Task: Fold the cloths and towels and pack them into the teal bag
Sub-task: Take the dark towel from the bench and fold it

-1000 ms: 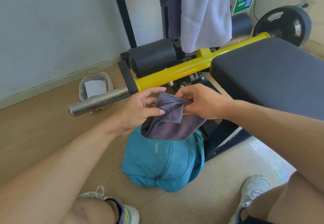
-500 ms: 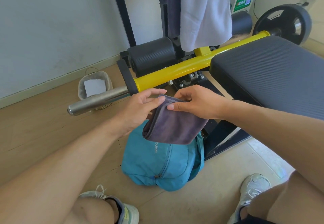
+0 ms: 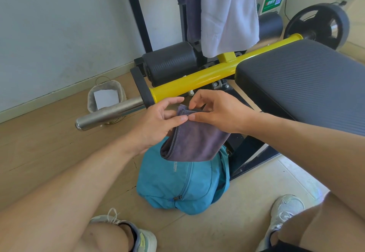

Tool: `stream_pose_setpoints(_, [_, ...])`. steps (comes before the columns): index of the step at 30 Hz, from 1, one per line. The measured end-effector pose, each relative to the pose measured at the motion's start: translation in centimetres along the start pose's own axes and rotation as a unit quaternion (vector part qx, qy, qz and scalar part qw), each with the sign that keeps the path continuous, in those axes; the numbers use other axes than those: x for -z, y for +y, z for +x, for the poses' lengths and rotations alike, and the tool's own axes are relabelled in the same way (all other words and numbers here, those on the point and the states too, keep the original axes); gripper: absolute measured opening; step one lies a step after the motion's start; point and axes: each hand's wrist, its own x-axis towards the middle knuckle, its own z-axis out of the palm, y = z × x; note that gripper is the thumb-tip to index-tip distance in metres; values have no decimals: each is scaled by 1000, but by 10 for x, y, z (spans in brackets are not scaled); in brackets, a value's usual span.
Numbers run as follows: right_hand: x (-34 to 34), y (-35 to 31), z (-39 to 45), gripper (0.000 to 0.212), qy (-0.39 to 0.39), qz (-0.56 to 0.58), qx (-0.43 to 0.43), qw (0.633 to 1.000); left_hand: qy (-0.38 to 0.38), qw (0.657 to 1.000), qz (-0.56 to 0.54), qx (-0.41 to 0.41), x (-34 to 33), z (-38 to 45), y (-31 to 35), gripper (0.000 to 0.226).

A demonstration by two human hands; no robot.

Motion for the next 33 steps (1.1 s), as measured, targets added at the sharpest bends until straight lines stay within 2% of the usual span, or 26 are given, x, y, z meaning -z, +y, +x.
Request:
stream_pose_setpoints(6, [3, 0, -2, 9, -10, 1, -21, 1000, 9, 1000, -15, 20, 0, 0, 5, 34])
stream_pose_setpoints(14, [3, -1, -1, 13, -43, 6, -37, 998, 28, 999, 42, 2, 0, 3, -1, 42])
stream_pose_setpoints(22, [0, -1, -1, 7, -39, 30, -52, 997, 38, 991, 126, -24, -5, -2, 1, 42])
stream_pose_setpoints(26, [-2, -1, -2, 9, -17, 10, -43, 999, 37, 995, 85, -23, -7, -3, 3, 39])
stream_pose_setpoints(28, [-3, -1, -1, 12, -3, 7, -28, 1000, 33, 998, 55, -18, -6, -3, 3, 51])
stream_pose_setpoints(30, [-5, 0, 0, 18, 4, 12, -20, 1000, 25, 995, 90, -25, -5, -2, 2, 76])
stream_pose_setpoints(33, [-6, -1, 0, 29, -6, 30, -29, 999, 42, 992, 116, -37, -3, 0, -3, 80])
